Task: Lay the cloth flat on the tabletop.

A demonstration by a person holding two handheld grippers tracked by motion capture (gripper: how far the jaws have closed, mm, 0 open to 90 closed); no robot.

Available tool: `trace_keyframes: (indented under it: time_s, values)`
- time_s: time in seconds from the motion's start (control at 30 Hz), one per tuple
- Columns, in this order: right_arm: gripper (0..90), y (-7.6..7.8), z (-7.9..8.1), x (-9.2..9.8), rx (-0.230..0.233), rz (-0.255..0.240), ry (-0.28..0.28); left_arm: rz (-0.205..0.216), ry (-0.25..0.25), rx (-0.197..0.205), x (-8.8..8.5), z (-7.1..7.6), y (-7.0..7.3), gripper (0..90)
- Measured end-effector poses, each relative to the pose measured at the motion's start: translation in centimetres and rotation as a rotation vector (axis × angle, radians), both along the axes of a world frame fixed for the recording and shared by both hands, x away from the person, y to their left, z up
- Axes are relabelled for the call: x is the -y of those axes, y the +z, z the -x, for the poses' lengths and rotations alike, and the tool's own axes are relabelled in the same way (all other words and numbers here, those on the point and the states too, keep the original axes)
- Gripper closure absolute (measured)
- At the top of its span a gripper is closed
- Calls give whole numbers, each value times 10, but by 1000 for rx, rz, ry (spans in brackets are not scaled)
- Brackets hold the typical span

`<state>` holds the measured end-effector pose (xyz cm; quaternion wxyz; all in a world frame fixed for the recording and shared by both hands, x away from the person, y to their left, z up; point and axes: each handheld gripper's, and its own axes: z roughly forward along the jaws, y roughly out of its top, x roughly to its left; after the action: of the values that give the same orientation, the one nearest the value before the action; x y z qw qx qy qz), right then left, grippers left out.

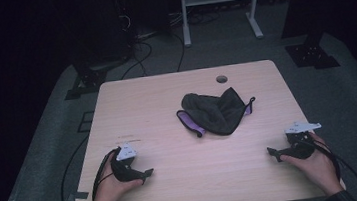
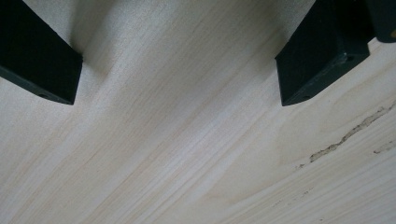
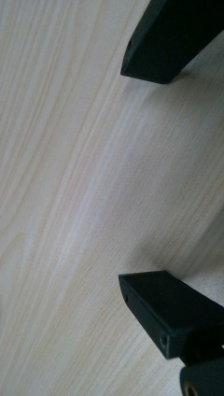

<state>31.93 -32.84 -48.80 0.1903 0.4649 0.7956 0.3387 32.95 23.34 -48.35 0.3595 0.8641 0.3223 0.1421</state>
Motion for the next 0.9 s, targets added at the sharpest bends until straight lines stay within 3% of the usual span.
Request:
trace_keyframes:
  time_s: [0.3,0.4,0.5,0.57,0.67,0.9]
  values:
    - [20,0,-1,1,-1,1,-8,0,3,0,0,0,0,0]
    - [149,1,1,2,22,-13,-13,1,4,0,0,0,0,0]
    - [173,1,1,3,27,-18,-18,0,7,1,0,1,0,0]
    - [283,3,1,4,28,-19,-25,1,9,0,0,1,0,0]
    - [358,7,1,5,24,-19,-23,1,9,0,0,1,0,0]
    - [377,21,-5,-1,79,-77,20,-1,12,0,0,1,0,0]
